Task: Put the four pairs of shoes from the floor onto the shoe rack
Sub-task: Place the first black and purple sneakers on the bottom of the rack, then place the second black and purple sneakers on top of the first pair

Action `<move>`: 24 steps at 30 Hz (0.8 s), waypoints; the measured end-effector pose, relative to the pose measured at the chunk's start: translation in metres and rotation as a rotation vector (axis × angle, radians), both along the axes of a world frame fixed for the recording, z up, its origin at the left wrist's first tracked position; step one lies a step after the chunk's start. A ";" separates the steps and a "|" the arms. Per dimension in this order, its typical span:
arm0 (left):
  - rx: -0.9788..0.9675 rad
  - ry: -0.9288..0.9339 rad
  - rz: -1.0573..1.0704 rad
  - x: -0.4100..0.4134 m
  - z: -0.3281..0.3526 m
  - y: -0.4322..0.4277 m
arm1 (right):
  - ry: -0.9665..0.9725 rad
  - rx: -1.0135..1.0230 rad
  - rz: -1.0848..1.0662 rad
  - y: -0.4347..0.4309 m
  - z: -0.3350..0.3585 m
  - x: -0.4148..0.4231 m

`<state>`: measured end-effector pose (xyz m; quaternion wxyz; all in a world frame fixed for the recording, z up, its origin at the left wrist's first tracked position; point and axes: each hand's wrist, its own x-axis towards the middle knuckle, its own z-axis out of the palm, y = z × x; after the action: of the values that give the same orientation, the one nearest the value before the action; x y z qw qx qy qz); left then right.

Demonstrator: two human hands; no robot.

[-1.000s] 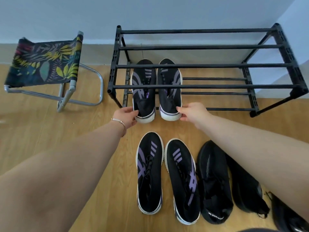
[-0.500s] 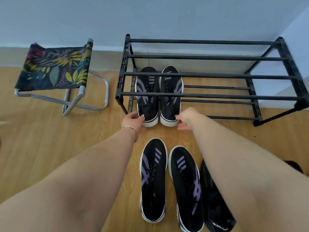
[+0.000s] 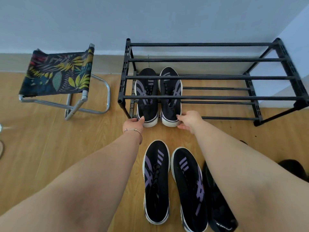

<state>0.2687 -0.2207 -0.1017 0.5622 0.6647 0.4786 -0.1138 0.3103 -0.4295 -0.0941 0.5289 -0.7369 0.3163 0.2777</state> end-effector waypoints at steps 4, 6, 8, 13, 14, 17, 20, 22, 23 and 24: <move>0.072 -0.024 -0.121 -0.006 0.008 0.001 | -0.043 -0.064 0.110 -0.003 0.001 -0.003; 0.139 -0.037 -0.218 -0.010 0.014 0.001 | -0.115 -0.192 0.265 -0.006 0.004 -0.008; 0.200 -0.048 -0.307 -0.014 0.019 0.000 | -0.198 -0.344 0.439 -0.011 0.004 -0.014; 0.301 -0.036 -0.487 -0.029 0.027 -0.005 | -0.243 -0.538 0.725 -0.024 0.009 -0.037; 0.350 -0.022 -0.563 -0.032 0.028 -0.006 | -0.256 -0.564 0.785 -0.026 0.012 -0.045; 0.544 0.046 -0.846 -0.044 0.031 -0.009 | -0.325 -0.601 0.947 -0.035 0.027 -0.070; 0.811 0.088 -1.151 -0.063 0.037 -0.015 | -0.449 -0.657 1.084 -0.049 0.036 -0.098; 0.926 0.079 -1.247 -0.078 0.040 -0.021 | -0.514 -0.713 1.142 -0.059 0.037 -0.117; 0.951 0.074 -1.272 -0.085 0.040 -0.023 | -0.533 -0.751 1.175 -0.063 0.036 -0.126; 0.963 0.070 -1.293 -0.092 0.039 -0.026 | -0.547 -0.787 1.205 -0.068 0.033 -0.136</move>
<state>0.1766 -0.2467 -0.0624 0.0214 0.9755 0.0131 -0.2186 0.1746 -0.4971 -0.0608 0.0445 -0.9583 -0.2062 0.1928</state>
